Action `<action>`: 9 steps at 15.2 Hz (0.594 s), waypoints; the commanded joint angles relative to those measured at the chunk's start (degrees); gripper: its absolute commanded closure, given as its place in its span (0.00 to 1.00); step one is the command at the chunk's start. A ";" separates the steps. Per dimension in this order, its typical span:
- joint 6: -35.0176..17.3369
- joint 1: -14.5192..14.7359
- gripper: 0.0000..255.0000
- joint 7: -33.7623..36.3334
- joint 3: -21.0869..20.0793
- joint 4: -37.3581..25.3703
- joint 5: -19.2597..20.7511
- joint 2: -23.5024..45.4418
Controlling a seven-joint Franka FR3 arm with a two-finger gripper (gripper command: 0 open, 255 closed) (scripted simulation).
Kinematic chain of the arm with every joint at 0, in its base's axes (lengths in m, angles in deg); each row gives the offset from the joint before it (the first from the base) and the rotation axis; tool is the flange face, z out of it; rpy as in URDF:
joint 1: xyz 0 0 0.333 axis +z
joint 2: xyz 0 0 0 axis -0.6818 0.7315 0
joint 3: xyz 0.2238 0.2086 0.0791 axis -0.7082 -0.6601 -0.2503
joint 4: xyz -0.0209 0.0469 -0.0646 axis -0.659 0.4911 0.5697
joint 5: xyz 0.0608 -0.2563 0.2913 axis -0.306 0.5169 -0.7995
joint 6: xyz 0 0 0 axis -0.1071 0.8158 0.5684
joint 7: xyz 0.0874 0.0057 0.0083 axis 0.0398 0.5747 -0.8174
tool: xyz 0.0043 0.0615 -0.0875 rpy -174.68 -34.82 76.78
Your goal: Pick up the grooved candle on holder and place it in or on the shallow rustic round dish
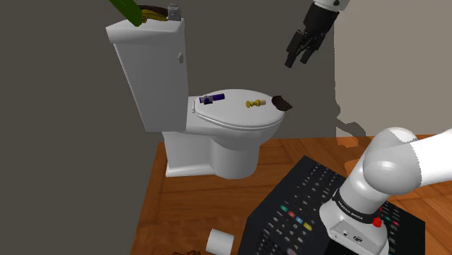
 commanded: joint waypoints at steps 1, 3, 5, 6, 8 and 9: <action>0.00 0.00 0.00 0.00 0.00 0.00 0.00 0.00; -2.96 0.01 0.00 -3.10 2.00 2.07 1.17 0.97; -5.98 0.00 0.00 -6.17 4.03 3.80 2.30 2.30; -7.51 -0.02 0.00 -7.70 5.06 4.53 2.85 3.11; -10.61 -0.02 0.00 -10.76 7.12 5.74 3.88 5.00; -12.17 0.01 0.00 -12.28 8.18 6.22 4.38 6.08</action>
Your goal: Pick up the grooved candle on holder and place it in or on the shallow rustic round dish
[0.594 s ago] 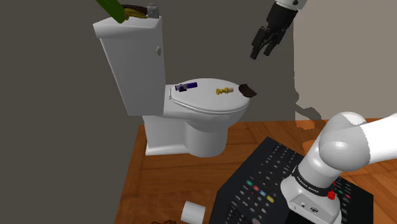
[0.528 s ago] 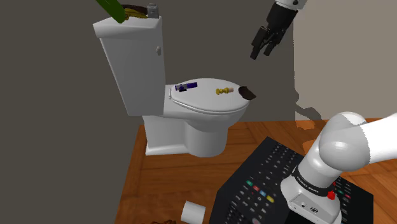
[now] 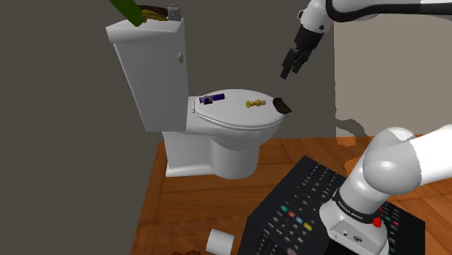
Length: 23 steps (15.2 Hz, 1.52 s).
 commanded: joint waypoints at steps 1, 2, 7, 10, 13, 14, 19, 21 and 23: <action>-3.54 0.06 0.00 -3.05 2.00 1.32 0.96 2.14; -5.11 0.09 0.00 -4.59 3.05 1.61 1.37 3.41; -12.90 0.59 0.00 -12.40 8.34 1.73 2.65 10.96; -17.37 1.22 0.00 -17.35 11.52 0.72 2.53 16.39; -21.53 2.12 0.00 -22.67 14.67 -1.09 1.45 22.40; -22.83 2.46 0.00 -24.56 15.70 -1.86 0.82 24.53; -28.34 3.92 0.00 -35.16 20.12 -7.02 -4.71 35.99; -29.95 4.04 0.00 -39.89 21.23 -9.70 -8.02 40.92; -31.13 3.60 0.00 -44.69 21.71 -12.75 -11.67 45.97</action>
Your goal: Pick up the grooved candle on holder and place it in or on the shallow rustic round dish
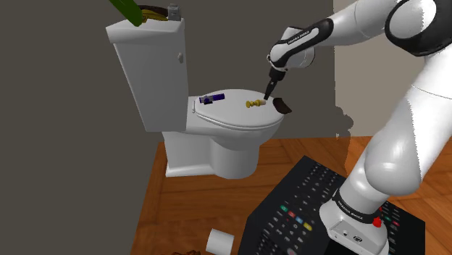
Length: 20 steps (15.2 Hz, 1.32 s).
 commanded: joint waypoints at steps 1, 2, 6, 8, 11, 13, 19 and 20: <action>-0.97 -0.61 0.00 -4.98 0.28 -3.35 -3.76 5.15; -1.31 -1.19 0.00 -7.25 0.12 -5.11 -5.55 7.67; -2.30 -3.49 0.00 -12.56 -1.27 -9.76 -9.87 14.31; -3.34 -3.84 0.00 -13.18 -1.70 -9.81 -10.81 15.56; -4.86 -4.40 0.00 -14.11 -2.40 -9.98 -12.24 17.48; -5.63 -4.71 0.00 -14.60 -2.80 -10.12 -12.99 18.50; -5.63 -4.72 0.00 -14.60 -2.80 -10.11 -12.99 18.50; -5.63 -4.71 0.00 -14.59 -2.80 -10.11 -12.98 18.48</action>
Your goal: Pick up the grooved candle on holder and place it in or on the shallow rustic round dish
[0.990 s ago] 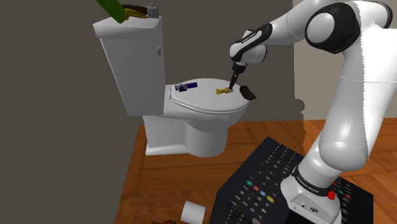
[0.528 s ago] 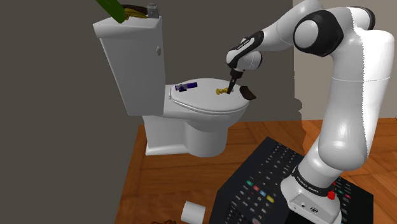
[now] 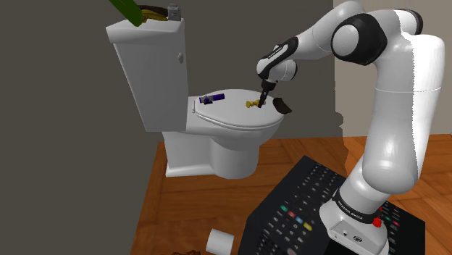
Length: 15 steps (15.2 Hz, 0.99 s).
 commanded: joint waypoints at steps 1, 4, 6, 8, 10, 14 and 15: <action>0.00 0.00 1.00 0.00 0.00 0.00 0.00 0.00; 0.00 -0.01 1.00 -0.01 0.00 0.00 0.00 0.00; 0.00 0.00 1.00 0.00 0.00 0.01 0.00 -0.01; 0.00 0.01 1.00 0.01 0.00 0.01 0.01 -0.01; 0.00 -0.01 1.00 -0.01 0.00 -0.01 -0.01 0.01; 2.40 0.61 1.00 1.22 0.84 -0.73 1.65 -1.89; 3.02 0.75 1.00 1.51 1.03 -0.95 2.05 -2.35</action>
